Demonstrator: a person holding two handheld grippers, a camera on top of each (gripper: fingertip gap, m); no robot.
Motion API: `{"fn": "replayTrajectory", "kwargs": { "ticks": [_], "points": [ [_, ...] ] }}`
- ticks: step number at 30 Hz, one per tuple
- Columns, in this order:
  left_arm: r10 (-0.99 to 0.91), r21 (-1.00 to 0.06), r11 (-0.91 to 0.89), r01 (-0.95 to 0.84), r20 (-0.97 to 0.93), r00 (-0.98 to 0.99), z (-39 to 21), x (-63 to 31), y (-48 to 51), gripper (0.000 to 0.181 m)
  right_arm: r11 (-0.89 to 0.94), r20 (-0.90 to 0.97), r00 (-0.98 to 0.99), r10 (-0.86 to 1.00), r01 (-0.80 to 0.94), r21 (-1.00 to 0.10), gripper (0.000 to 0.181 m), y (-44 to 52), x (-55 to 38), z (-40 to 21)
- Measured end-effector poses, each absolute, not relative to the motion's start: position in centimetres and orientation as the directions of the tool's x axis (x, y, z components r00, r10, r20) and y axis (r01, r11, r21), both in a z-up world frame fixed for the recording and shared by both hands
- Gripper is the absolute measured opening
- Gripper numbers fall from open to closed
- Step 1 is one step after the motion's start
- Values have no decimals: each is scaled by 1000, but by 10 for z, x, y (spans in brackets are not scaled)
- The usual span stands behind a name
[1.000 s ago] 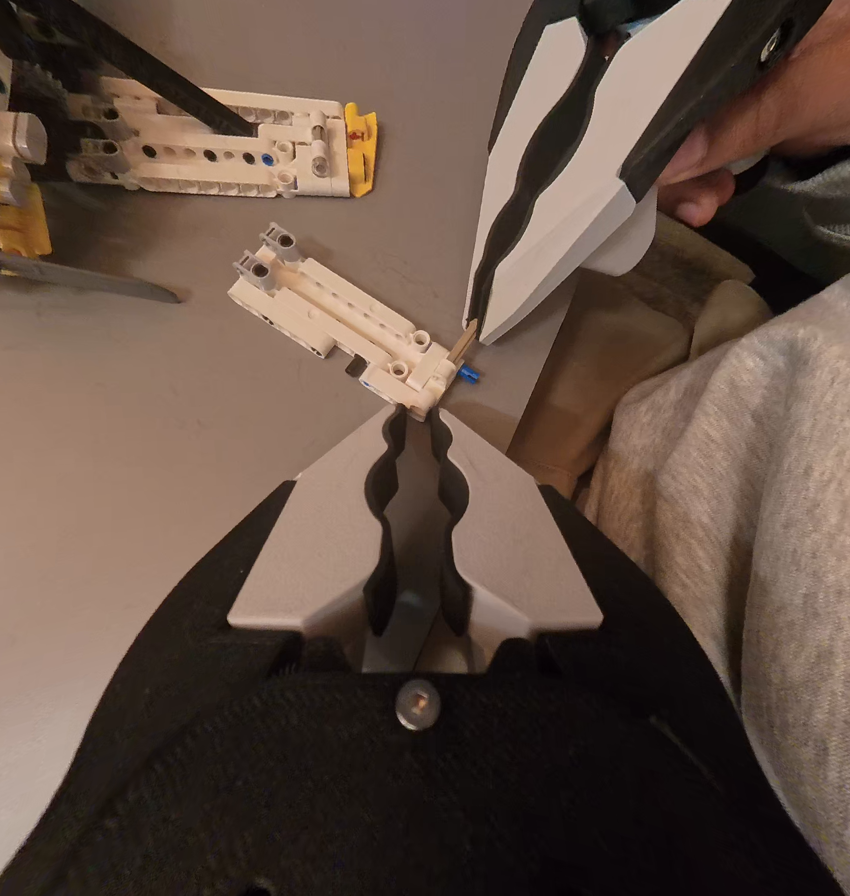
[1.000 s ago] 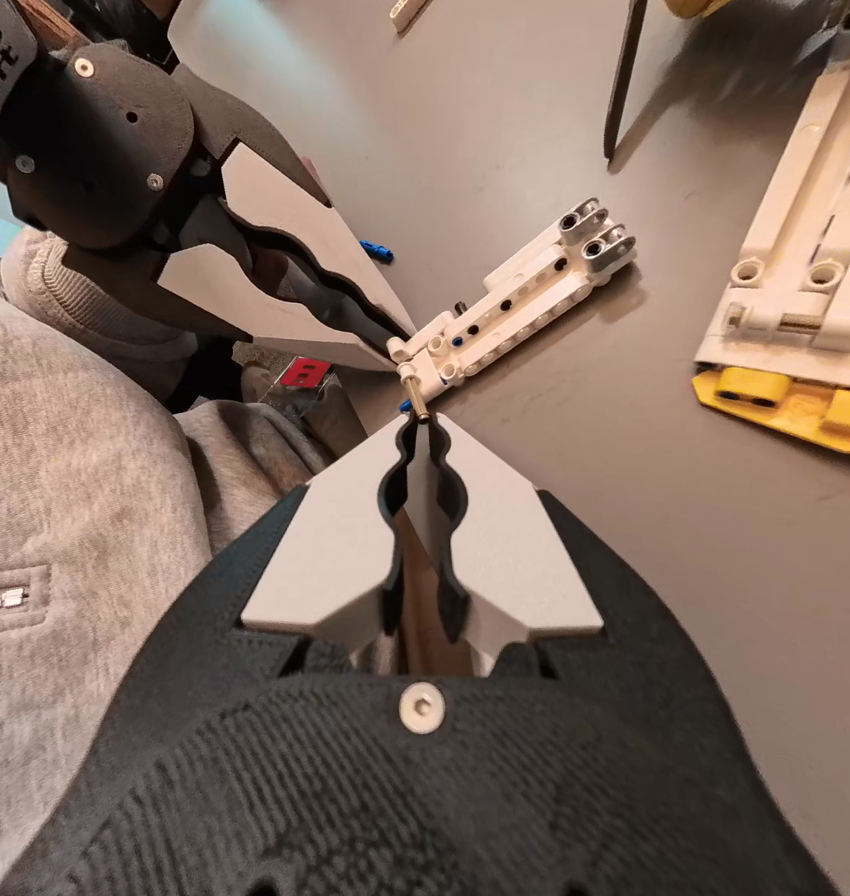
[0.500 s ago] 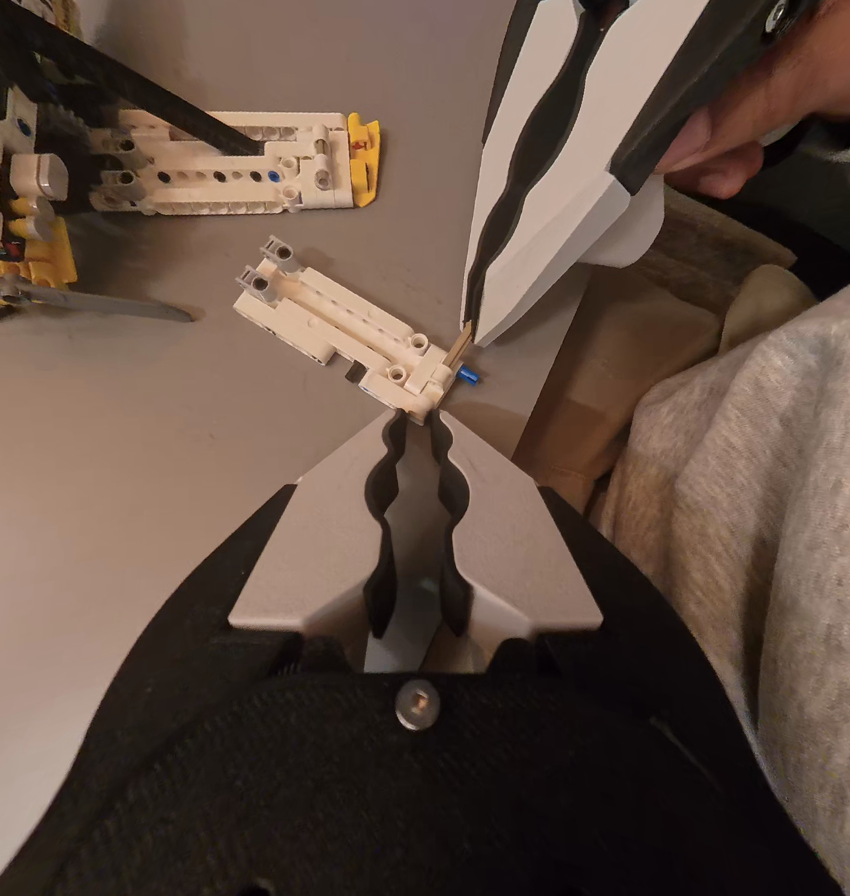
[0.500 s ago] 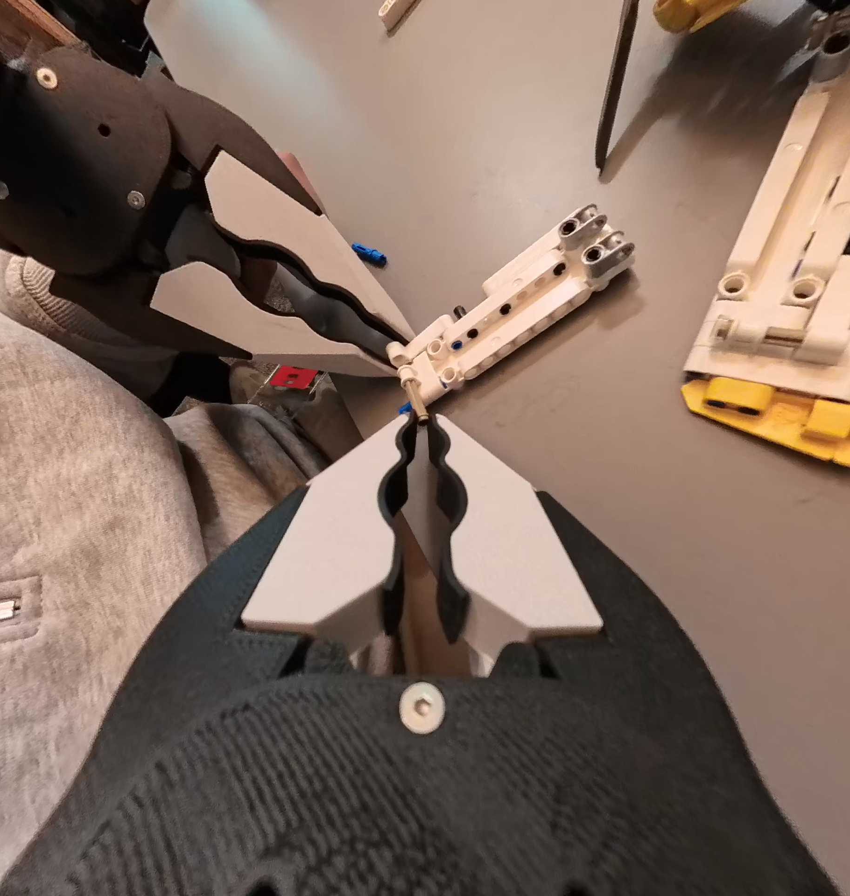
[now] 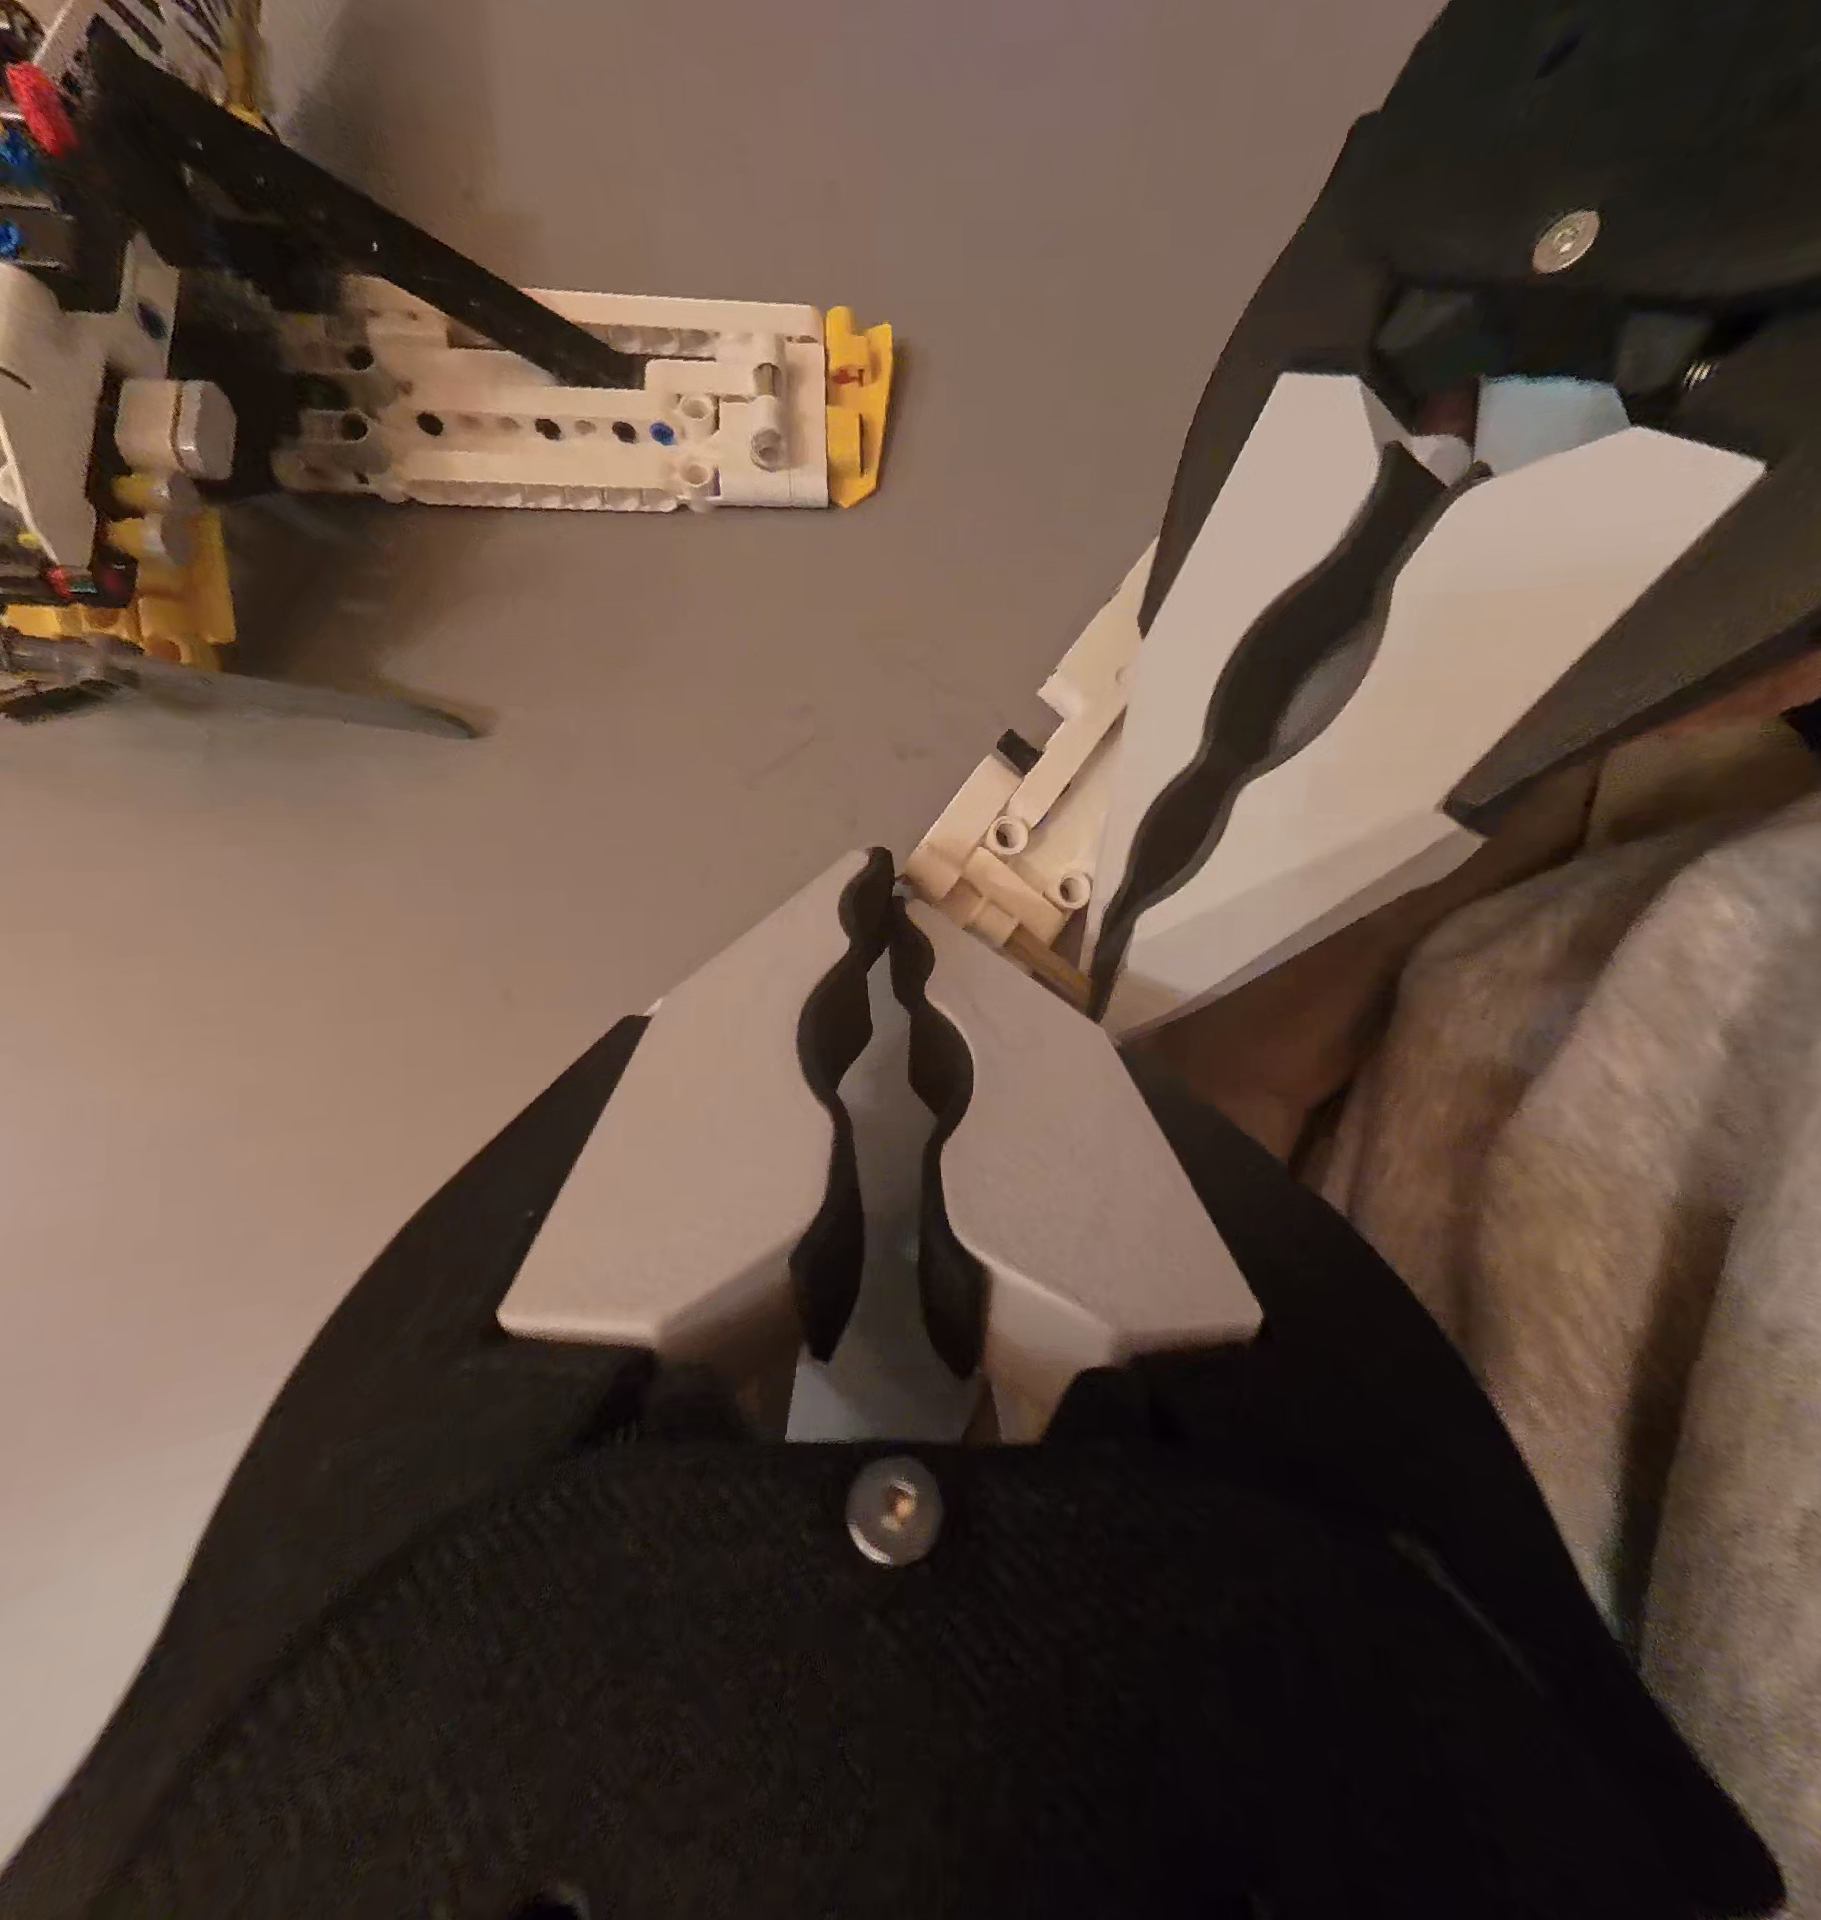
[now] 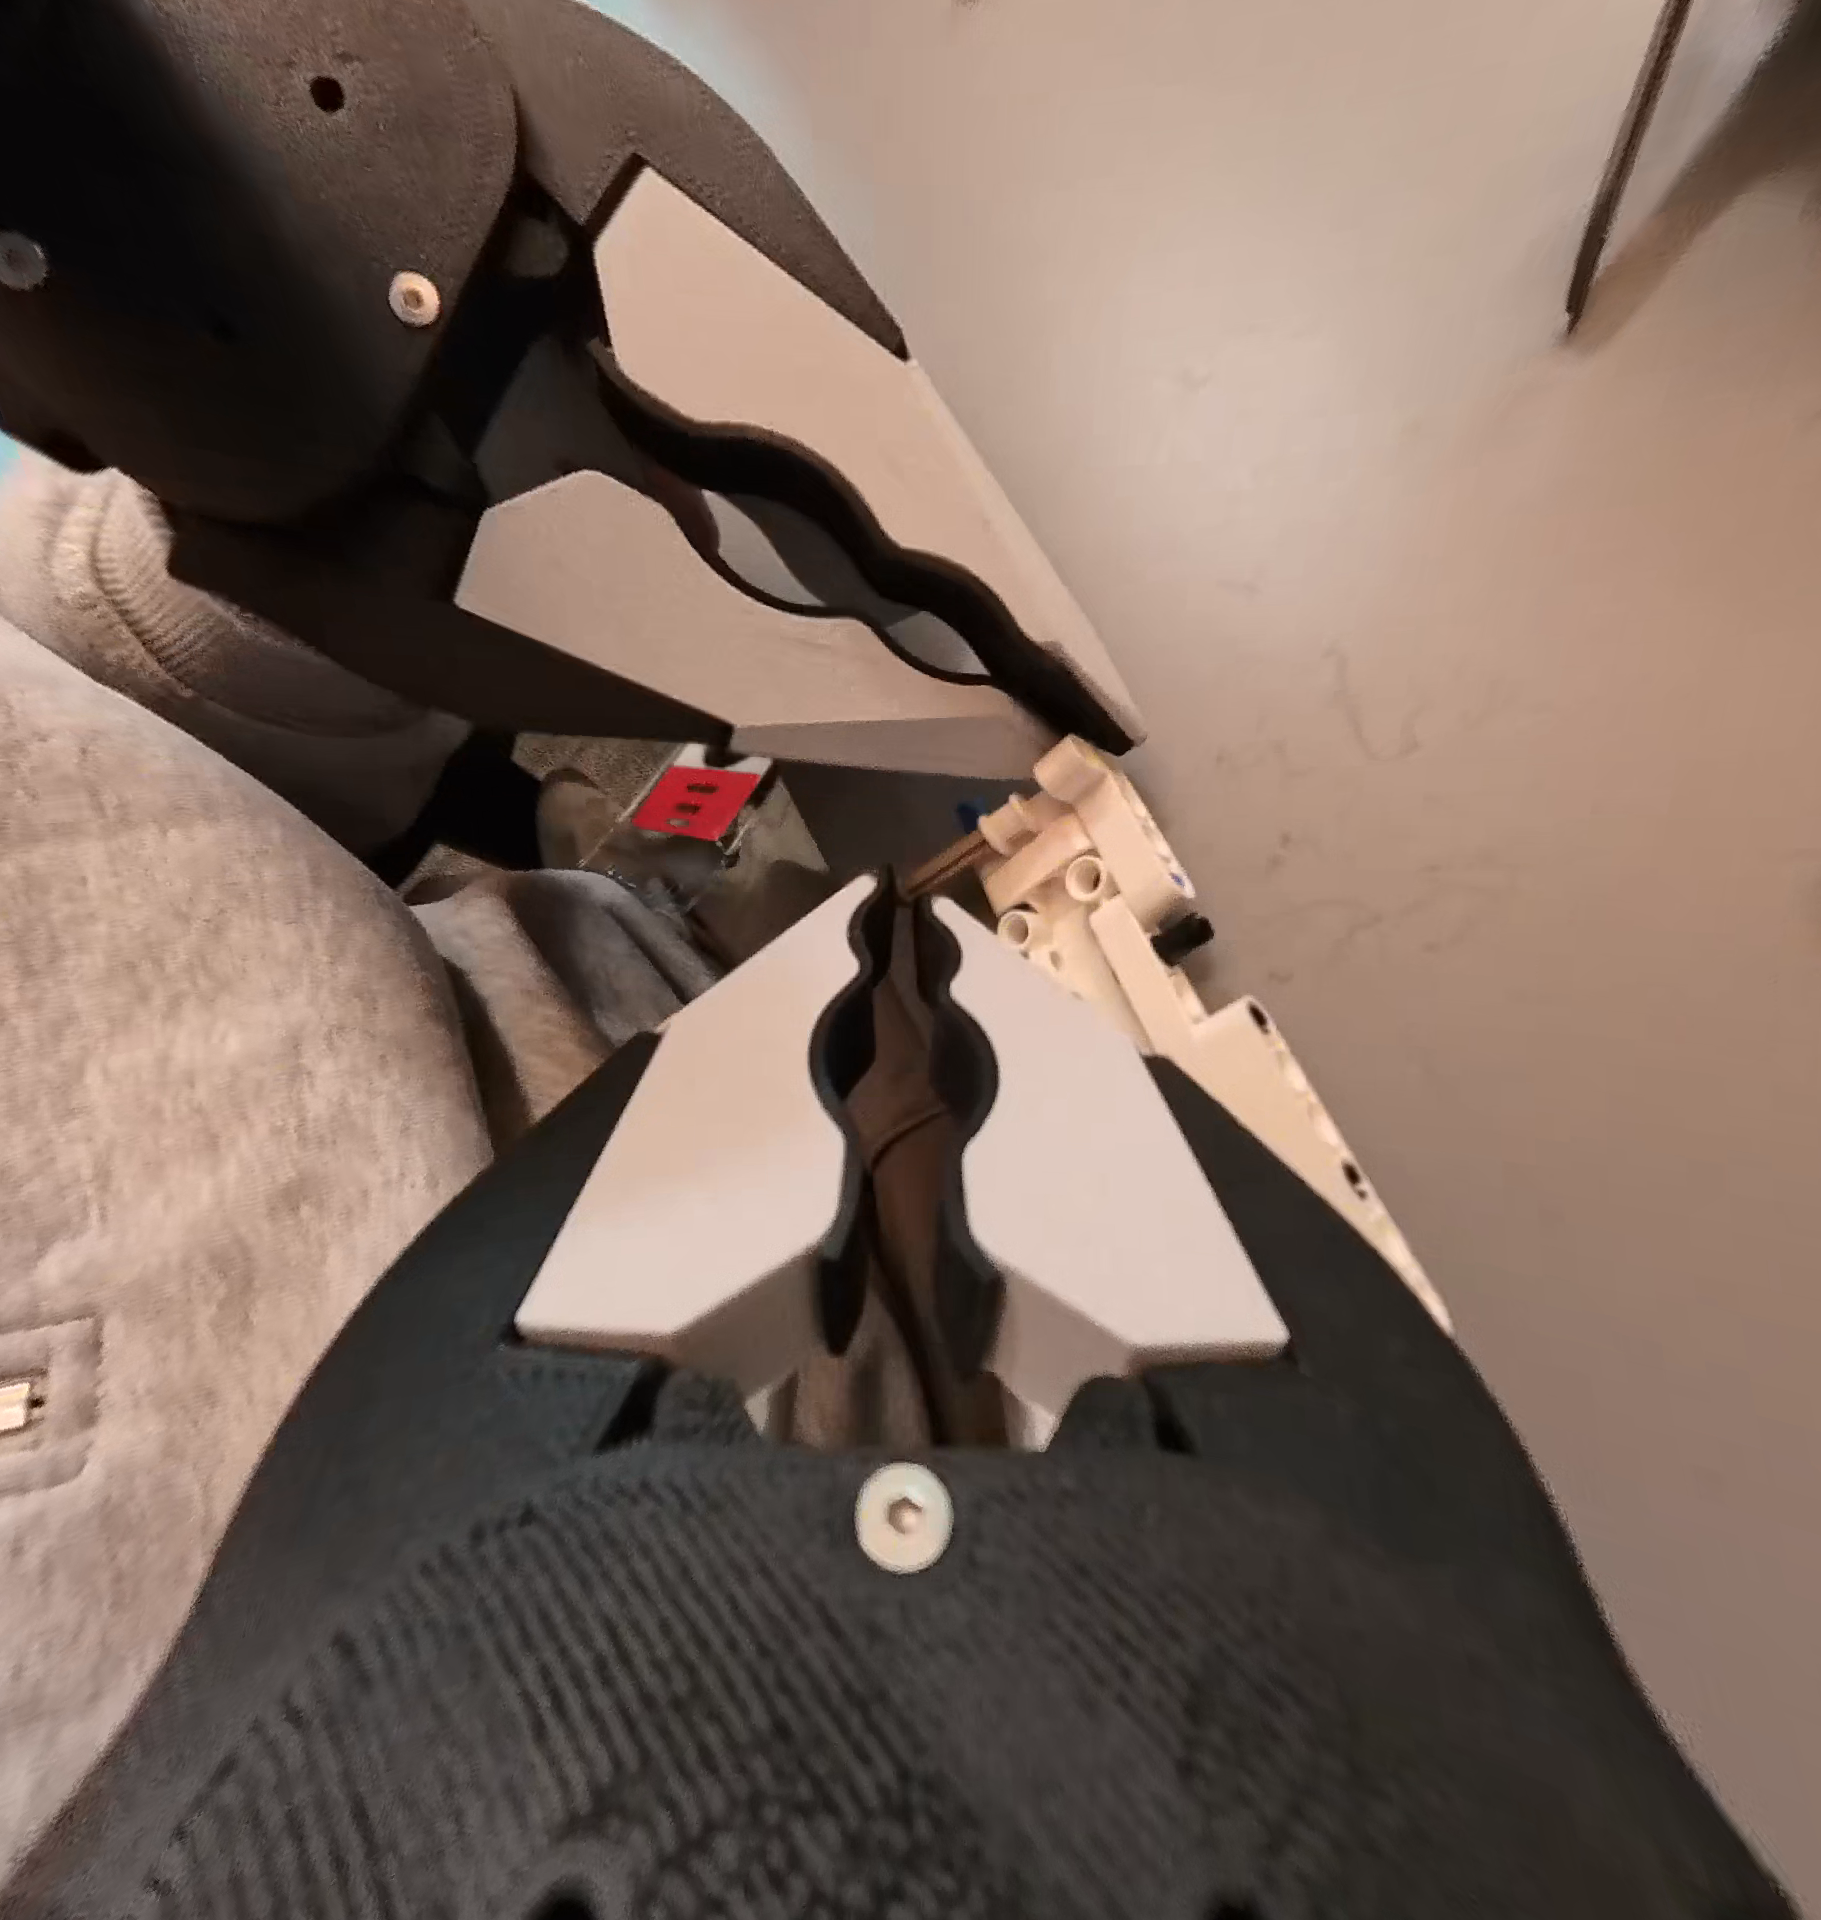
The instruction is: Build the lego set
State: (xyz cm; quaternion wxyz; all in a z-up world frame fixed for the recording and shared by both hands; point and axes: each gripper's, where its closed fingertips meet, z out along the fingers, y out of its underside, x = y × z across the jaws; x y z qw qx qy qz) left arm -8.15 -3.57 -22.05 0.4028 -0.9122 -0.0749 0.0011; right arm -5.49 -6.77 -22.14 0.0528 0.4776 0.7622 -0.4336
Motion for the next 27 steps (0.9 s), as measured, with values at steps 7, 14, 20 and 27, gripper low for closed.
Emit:
{"fn": "replayTrajectory", "kwargs": {
  "ticks": [7, 14, 20, 27],
  "points": [
    [150, -756, -630, 180, 110, 983, -218, -88, -41, 0, 137, -491, -543, 681, 753, -644, 4, -64, -59, -219],
    [122, -773, -605, 190, 147, 982, -218, -82, -50, 16, 309, -123, -728, 675, 430, -848, 43, -50, -64, -185],
    [19, -800, -574, 174, 200, 980, -208, -67, -53, 26, 498, 91, -796, 599, 281, -820, 61, -45, -74, -193],
    [-60, -815, -537, 217, 294, 954, -203, -50, -51, 29, 487, -85, -861, 502, 363, -794, 55, -48, -71, -202]
  ]
}}
